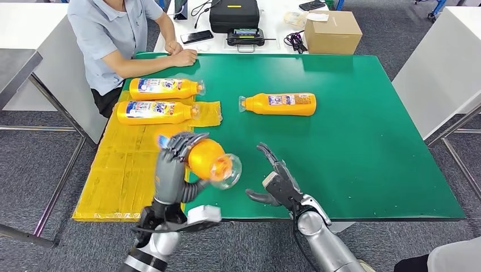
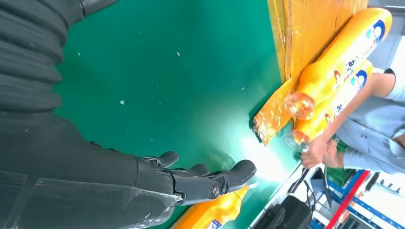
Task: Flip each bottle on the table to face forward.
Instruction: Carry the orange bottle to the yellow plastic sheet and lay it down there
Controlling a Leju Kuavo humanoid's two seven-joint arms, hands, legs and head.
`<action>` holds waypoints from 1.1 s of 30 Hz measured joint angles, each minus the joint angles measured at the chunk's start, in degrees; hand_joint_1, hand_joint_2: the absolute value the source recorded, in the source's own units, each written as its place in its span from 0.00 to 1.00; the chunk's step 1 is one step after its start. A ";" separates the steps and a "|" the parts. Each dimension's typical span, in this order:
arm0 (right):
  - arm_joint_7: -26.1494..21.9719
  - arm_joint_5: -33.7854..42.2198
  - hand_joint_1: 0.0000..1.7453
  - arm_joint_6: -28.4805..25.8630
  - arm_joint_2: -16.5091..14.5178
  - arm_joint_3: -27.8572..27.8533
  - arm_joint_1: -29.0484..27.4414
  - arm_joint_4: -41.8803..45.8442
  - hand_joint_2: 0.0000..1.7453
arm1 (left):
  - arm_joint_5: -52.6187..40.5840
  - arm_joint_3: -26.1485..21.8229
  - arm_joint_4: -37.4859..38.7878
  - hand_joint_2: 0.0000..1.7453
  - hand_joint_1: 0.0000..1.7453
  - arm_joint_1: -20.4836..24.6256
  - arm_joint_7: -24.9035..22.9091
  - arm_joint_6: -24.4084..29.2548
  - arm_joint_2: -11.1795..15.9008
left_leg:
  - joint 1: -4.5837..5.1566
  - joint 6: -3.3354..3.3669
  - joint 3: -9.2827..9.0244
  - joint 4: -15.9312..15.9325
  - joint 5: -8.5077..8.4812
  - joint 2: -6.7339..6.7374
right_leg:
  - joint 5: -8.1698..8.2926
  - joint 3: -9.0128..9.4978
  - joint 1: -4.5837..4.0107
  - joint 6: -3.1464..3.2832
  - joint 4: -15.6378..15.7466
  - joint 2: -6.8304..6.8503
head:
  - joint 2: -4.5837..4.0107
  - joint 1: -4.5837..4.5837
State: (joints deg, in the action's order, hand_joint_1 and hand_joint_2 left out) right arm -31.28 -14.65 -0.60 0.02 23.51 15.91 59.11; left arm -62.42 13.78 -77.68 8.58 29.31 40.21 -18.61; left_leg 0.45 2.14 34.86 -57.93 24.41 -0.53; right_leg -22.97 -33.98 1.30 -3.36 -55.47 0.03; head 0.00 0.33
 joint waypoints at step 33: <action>-1.15 -3.32 0.00 1.28 -2.19 -10.16 -1.03 -2.23 1.00 | -25.62 5.76 46.31 1.00 0.97 24.85 -40.56 -13.13 11.22 | 0.01 0.01 0.03 -0.01 -0.14 0.01 | 0.09 -0.04 0.02 -0.09 -0.06 0.02 | 0.00 0.01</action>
State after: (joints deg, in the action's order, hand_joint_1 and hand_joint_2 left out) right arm -32.44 -17.97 0.68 -2.17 13.35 14.87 56.88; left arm -88.04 19.55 -31.37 33.42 -11.25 27.08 -7.38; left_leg 0.46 2.15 34.89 -57.94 24.27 -0.52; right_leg -22.88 -34.02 1.32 -3.46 -55.53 0.05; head 0.00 0.34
